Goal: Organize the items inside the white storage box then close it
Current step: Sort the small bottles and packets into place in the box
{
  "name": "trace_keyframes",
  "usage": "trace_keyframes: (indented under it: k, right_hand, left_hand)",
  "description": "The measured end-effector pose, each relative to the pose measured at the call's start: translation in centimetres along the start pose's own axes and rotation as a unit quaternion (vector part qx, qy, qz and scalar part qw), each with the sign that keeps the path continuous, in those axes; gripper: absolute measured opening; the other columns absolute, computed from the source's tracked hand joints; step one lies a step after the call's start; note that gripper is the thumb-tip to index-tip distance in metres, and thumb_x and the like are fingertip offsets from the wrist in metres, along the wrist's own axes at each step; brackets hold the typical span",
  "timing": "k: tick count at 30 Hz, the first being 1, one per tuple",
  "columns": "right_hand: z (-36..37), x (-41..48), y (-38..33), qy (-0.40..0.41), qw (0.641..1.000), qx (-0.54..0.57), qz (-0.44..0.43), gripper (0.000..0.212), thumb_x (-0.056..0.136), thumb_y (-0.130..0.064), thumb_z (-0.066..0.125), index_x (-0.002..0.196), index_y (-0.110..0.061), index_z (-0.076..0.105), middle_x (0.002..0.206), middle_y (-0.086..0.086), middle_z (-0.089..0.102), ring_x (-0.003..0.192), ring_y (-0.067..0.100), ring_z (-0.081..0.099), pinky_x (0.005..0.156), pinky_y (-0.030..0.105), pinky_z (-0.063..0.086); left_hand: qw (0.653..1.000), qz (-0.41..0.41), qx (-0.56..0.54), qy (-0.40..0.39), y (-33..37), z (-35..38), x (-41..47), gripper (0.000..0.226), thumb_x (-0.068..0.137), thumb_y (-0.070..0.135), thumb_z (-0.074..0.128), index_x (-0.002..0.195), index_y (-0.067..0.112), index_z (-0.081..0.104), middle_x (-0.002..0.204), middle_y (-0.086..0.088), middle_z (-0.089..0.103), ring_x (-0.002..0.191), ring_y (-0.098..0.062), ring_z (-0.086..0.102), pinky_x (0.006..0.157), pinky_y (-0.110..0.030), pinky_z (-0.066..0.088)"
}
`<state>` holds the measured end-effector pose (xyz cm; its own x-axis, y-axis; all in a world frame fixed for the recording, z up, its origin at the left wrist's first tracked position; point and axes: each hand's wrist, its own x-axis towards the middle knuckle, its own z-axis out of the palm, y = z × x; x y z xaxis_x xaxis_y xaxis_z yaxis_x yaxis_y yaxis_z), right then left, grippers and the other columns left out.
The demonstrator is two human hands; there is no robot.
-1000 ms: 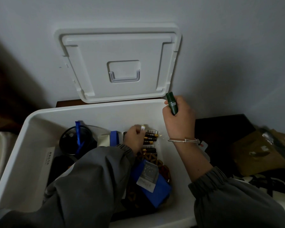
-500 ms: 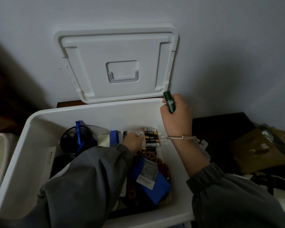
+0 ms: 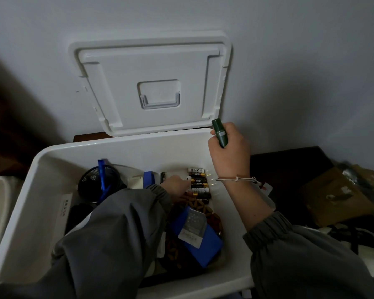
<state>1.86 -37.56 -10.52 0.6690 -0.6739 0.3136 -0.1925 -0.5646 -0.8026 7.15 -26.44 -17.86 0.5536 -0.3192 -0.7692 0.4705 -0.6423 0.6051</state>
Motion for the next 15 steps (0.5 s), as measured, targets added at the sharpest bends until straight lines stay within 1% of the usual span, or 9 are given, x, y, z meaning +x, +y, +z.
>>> trace_keyframes:
  k: [2,3,5,6,8,10,11,13,15]
  right_hand:
    - [0.0,0.0,0.0,-0.003,1.000,0.006,0.002,0.010,0.081,-0.008,0.054,0.089,-0.008,0.059,0.056,-0.008,0.042,0.048,0.005,0.038,0.047,0.021,0.033]
    - [0.0,0.0,0.0,-0.004,1.000,0.006,0.001,0.009,0.081,-0.008,0.054,0.089,-0.008,0.059,0.056,-0.008,0.042,0.048,0.005,0.038,0.047,0.021,0.034]
    - [0.0,0.0,0.0,-0.004,1.000,0.003,0.000,0.008,0.081,-0.008,0.054,0.088,-0.009,0.059,0.056,-0.008,0.042,0.047,0.005,0.038,0.046,0.017,0.032]
    - [0.0,0.0,0.0,-0.005,1.000,0.004,0.000,0.007,0.081,-0.008,0.054,0.087,-0.009,0.059,0.056,-0.008,0.042,0.047,0.005,0.037,0.045,0.016,0.031]
    - [0.0,-0.1,0.0,-0.008,1.000,0.006,0.000,0.006,0.082,-0.008,0.054,0.087,-0.008,0.058,0.056,-0.008,0.041,0.046,0.005,0.036,0.045,0.015,0.030]
    - [0.0,0.0,-0.1,-0.007,1.000,0.005,-0.003,0.006,0.082,-0.007,0.054,0.086,-0.008,0.058,0.056,-0.007,0.042,0.046,0.005,0.037,0.044,0.012,0.030]
    - [0.0,0.0,0.0,-0.006,1.000,0.004,-0.004,0.005,0.082,-0.007,0.055,0.086,-0.008,0.058,0.056,-0.007,0.042,0.046,0.006,0.037,0.044,0.013,0.030]
    - [0.0,0.0,0.0,-0.007,1.000,0.006,-0.004,0.005,0.082,-0.007,0.055,0.086,-0.008,0.059,0.057,-0.006,0.043,0.047,0.006,0.037,0.046,0.018,0.033]
    - [-0.1,0.0,0.0,-0.006,1.000,0.006,-0.004,0.006,0.082,-0.008,0.055,0.087,-0.008,0.059,0.057,-0.006,0.043,0.047,0.006,0.038,0.046,0.020,0.033]
  left_hand:
    - [1.000,0.013,0.019,-0.020,0.1,-0.1,0.1,0.033,0.099,0.017,0.042,0.117,-0.010,0.051,0.118,-0.023,0.061,0.104,-0.030,0.063,0.089,-0.034,0.049]
    - [0.998,0.017,0.054,-0.035,0.1,-0.3,0.0,0.028,0.099,0.018,0.041,0.111,-0.005,0.054,0.111,-0.019,0.063,0.096,-0.026,0.064,0.087,-0.034,0.049]
    - [0.998,0.034,0.030,-0.032,-0.1,-0.7,0.1,0.027,0.100,0.020,0.036,0.099,0.000,0.055,0.099,-0.017,0.062,0.075,-0.018,0.058,0.072,-0.029,0.048]
    - [0.998,0.054,0.038,-0.015,0.0,-0.9,-0.1,0.028,0.101,0.019,0.035,0.103,-0.002,0.055,0.101,-0.019,0.064,0.073,-0.017,0.057,0.067,-0.026,0.047]
    - [0.988,0.097,0.075,0.095,-0.2,-1.5,0.1,0.027,0.100,0.016,0.036,0.111,-0.003,0.051,0.106,-0.022,0.066,0.083,-0.025,0.065,0.070,-0.030,0.052]
    - [0.969,0.119,0.125,0.175,-0.5,-2.5,0.4,0.028,0.099,0.014,0.036,0.116,-0.006,0.046,0.109,-0.026,0.064,0.098,-0.038,0.064,0.086,-0.044,0.052]
    - [0.957,0.115,0.172,0.201,-0.7,-3.0,0.5,0.029,0.098,0.014,0.036,0.118,-0.006,0.045,0.112,-0.026,0.062,0.103,-0.040,0.060,0.091,-0.045,0.049]
    - [0.936,0.107,0.252,0.220,-1.2,-3.8,0.8,0.029,0.098,0.013,0.037,0.119,-0.005,0.043,0.116,-0.025,0.058,0.109,-0.040,0.056,0.091,-0.042,0.044]
    - [0.918,0.131,0.316,0.201,-1.9,-3.9,0.9,0.025,0.099,0.014,0.037,0.117,-0.002,0.043,0.117,-0.024,0.058,0.109,-0.038,0.055,0.087,-0.038,0.042]
